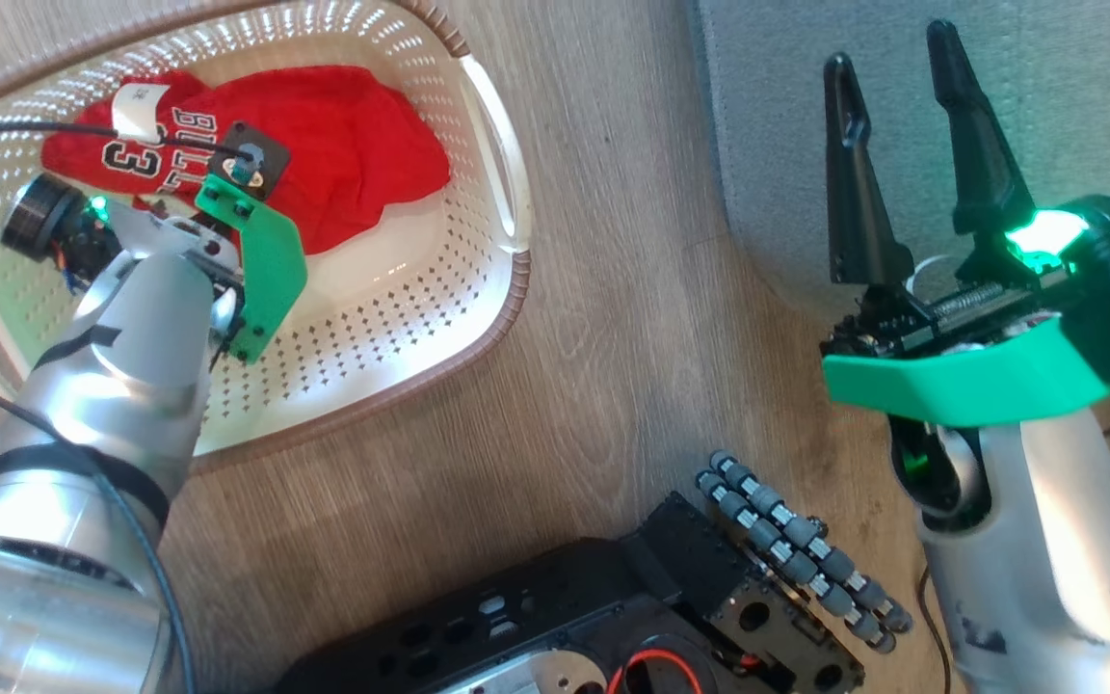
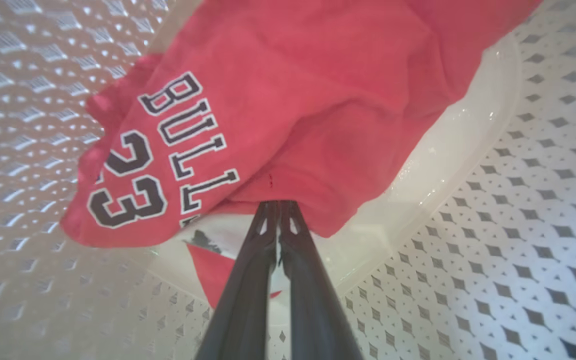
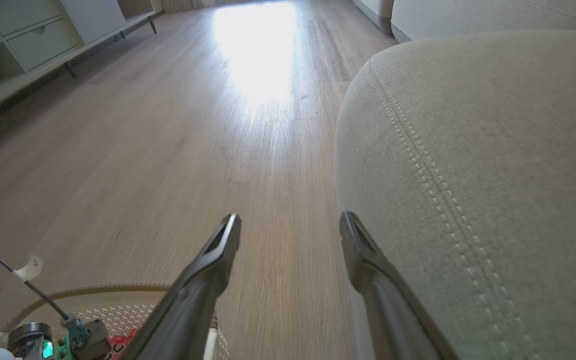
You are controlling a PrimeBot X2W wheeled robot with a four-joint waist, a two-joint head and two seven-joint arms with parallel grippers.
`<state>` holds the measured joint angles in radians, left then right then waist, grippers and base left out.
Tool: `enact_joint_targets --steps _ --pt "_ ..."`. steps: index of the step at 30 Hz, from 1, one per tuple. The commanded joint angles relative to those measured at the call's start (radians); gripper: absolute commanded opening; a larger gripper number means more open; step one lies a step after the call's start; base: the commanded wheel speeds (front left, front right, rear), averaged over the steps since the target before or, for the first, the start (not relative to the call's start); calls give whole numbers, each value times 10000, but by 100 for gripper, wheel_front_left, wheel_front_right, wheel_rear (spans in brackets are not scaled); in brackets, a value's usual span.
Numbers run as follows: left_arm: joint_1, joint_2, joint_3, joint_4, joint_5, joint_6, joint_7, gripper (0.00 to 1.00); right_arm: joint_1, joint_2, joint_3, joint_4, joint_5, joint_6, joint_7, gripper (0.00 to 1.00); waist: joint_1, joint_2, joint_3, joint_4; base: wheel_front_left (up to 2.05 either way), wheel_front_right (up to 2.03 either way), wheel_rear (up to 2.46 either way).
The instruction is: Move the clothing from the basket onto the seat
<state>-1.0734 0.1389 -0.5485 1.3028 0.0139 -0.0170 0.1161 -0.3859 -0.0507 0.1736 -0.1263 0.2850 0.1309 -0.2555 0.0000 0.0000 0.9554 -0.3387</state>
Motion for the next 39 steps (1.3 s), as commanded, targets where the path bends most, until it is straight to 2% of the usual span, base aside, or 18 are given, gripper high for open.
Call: enact_joint_targets --steps 1,16,27,36,39 --pt "270 72 182 -121 -132 54 -169 0 155 5 220 -212 81 -2 -63 100 0 0 -134 5 0 0 0" --pt "1671 -690 436 -121 -1059 91 -1914 0 164 5 -117 763 -441 -2 -63 100 0 0 -2974 980 0 0 0" --pt "2543 -874 650 -233 -1880 183 -3408 0 686 5 -232 1326 -548 -2 -63 100 0 0 -4898 1387 0 0 0" --pt "3213 -884 646 -1324 -2553 297 -3766 0 1022 5 -175 1669 -516 -2 -63 100 0 0 -6137 1523 0 0 0" --pt "3695 -885 753 -2454 -2696 502 -3774 0 1260 5 -195 1804 -478 -2 -63 100 0 0 -6700 1551 0 0 0"
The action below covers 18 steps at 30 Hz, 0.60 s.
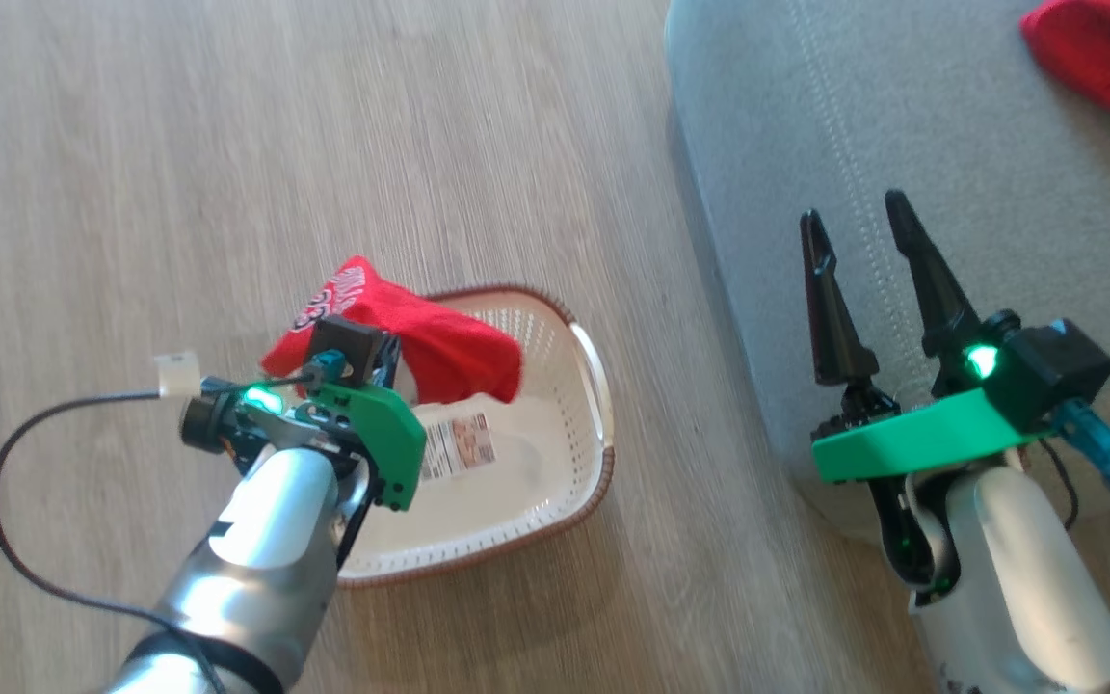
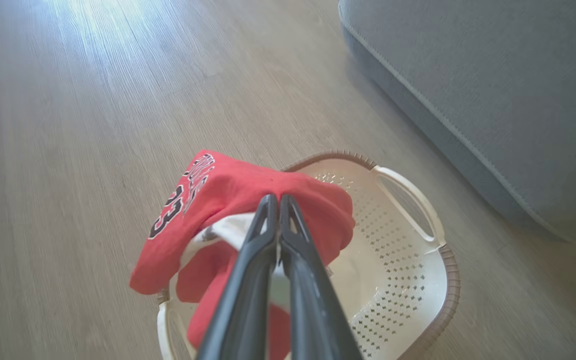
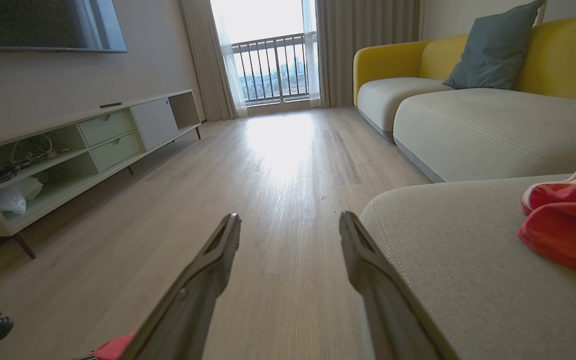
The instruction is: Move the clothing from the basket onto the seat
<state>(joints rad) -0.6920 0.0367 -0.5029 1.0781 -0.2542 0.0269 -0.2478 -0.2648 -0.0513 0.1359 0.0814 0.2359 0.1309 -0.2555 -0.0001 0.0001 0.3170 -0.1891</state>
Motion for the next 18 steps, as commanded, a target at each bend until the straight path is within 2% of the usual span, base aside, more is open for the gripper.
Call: enact_joint_targets --steps 1,18 --pt "24 137 337 -490 -5 107 -135 0 116 11 178 -233 12 -2 -63 100 1 -1 -448 64 0 0 0" --pt "2226 237 1765 -5489 558 232 -138 0 975 -43 236 203 -124 -2 -63 100 1 -1 -1979 278 0 0 0"
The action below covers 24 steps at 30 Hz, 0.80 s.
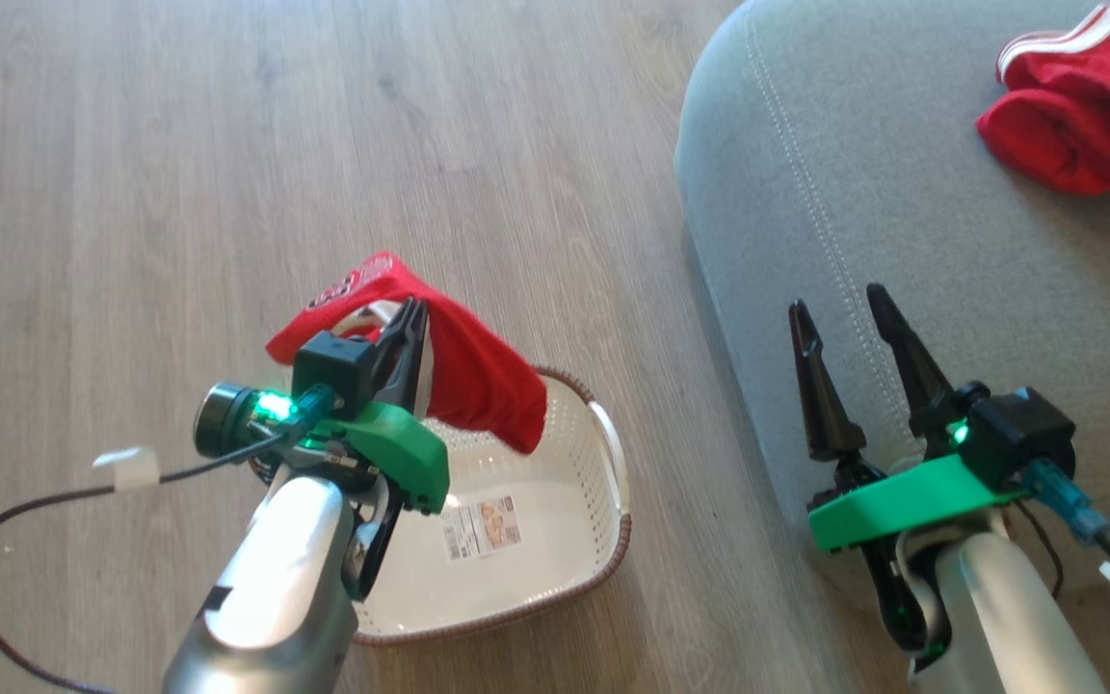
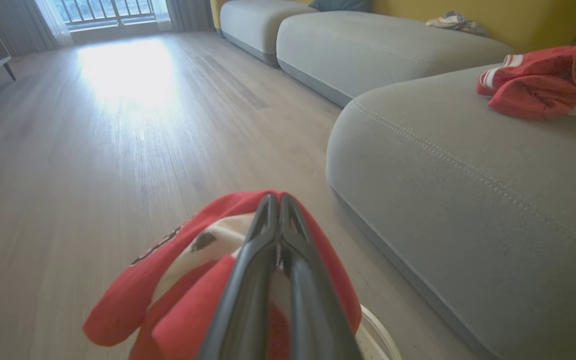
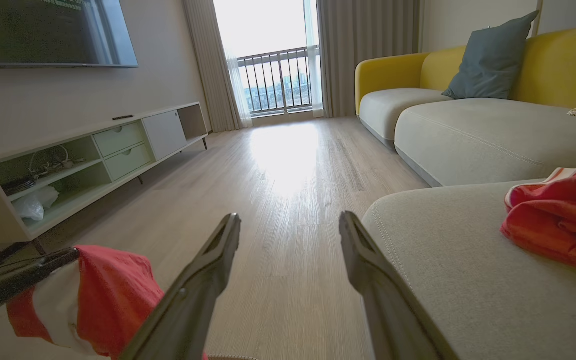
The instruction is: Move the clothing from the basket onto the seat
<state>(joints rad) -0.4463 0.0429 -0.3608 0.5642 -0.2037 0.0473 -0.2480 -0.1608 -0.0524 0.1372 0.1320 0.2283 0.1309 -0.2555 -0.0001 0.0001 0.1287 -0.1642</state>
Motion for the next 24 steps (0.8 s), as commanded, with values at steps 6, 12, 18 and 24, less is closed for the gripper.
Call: enact_joint_targets --steps 6,12,18,24 --pt "206 124 830 -2015 292 26 -137 0 55 -85 268 -227 -5 -2 -63 100 1 -1 -339 117 0 0 0" --pt "347 85 1237 -3657 286 -95 -137 0 134 -61 262 -219 49 -2 -63 100 1 -1 -432 163 0 0 0" --pt "482 77 1359 -4999 307 -139 -137 0 142 -44 359 -192 50 -2 -63 100 1 -1 -475 122 0 0 0" --pt "502 76 1452 -5965 74 -53 -137 0 140 -40 340 -199 81 -2 -63 100 1 -1 -487 67 0 0 0"
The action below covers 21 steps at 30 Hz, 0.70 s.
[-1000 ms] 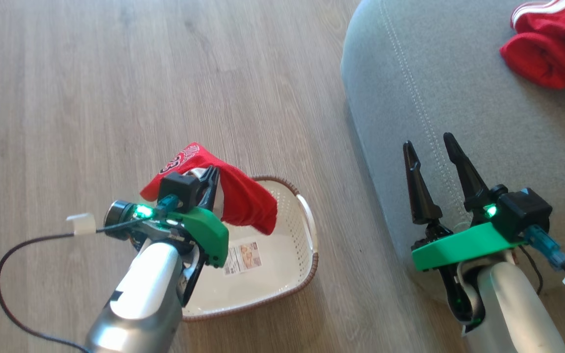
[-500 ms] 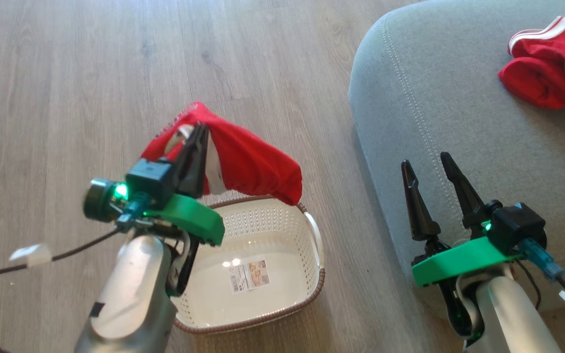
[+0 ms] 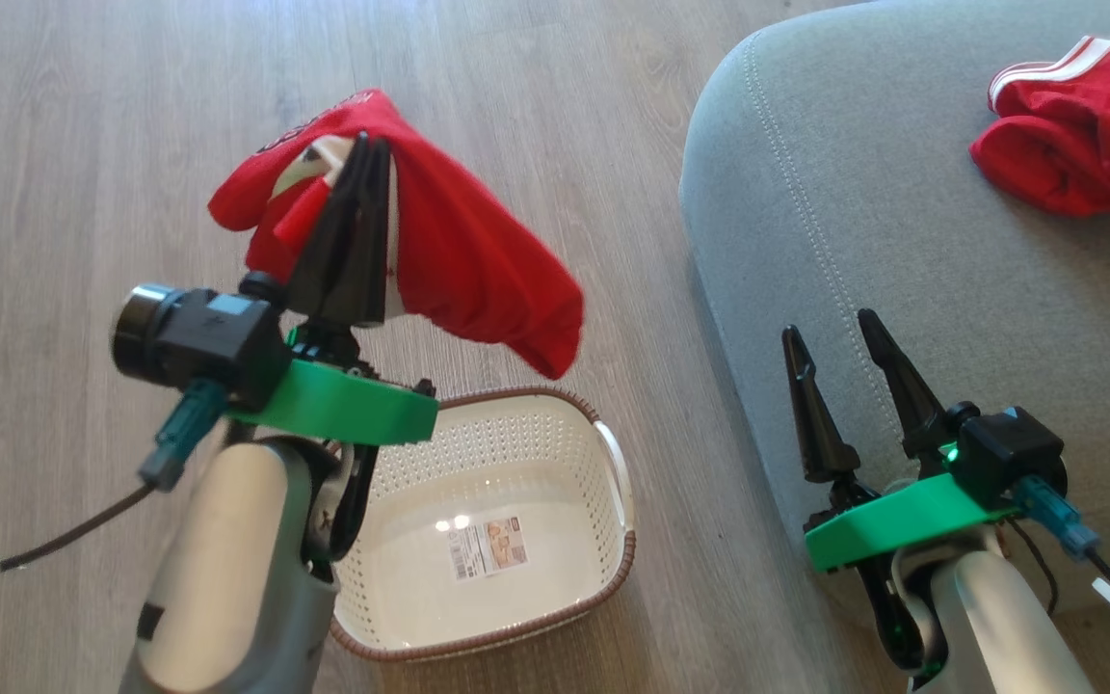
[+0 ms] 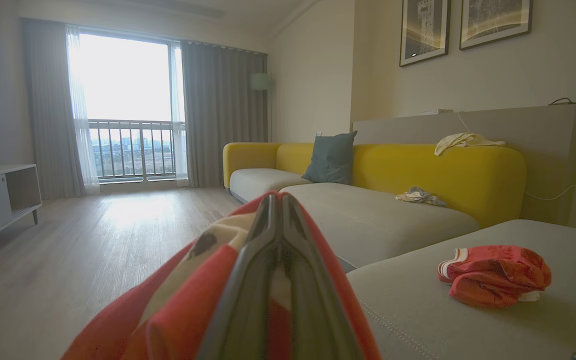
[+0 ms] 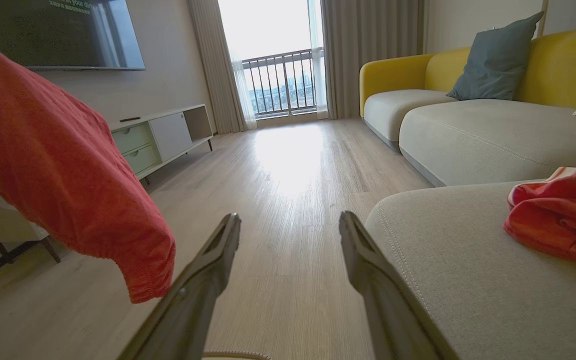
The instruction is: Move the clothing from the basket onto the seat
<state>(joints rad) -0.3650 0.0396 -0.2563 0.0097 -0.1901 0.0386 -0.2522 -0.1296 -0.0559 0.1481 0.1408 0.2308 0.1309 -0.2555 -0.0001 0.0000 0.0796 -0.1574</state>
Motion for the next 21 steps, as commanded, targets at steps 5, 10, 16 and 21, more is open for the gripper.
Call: enact_joint_targets --steps 5,10,16,21 --pt "-445 108 455 -1264 -331 164 -95 0 -158 -22 229 -293 55 -2 -63 100 1 0 51 39 0 0 0" --pt "-479 107 268 -1709 -409 107 -95 0 -179 -34 245 -258 43 -2 -63 100 1 0 51 82 0 0 0" --pt "-416 107 -85 -1783 -360 -178 -95 0 -223 -25 315 -258 38 -2 -63 100 1 0 42 122 0 0 0" --pt "-312 107 -420 -1544 -483 -459 -95 0 -209 -26 397 -316 60 -2 -63 100 1 0 42 148 0 0 0"
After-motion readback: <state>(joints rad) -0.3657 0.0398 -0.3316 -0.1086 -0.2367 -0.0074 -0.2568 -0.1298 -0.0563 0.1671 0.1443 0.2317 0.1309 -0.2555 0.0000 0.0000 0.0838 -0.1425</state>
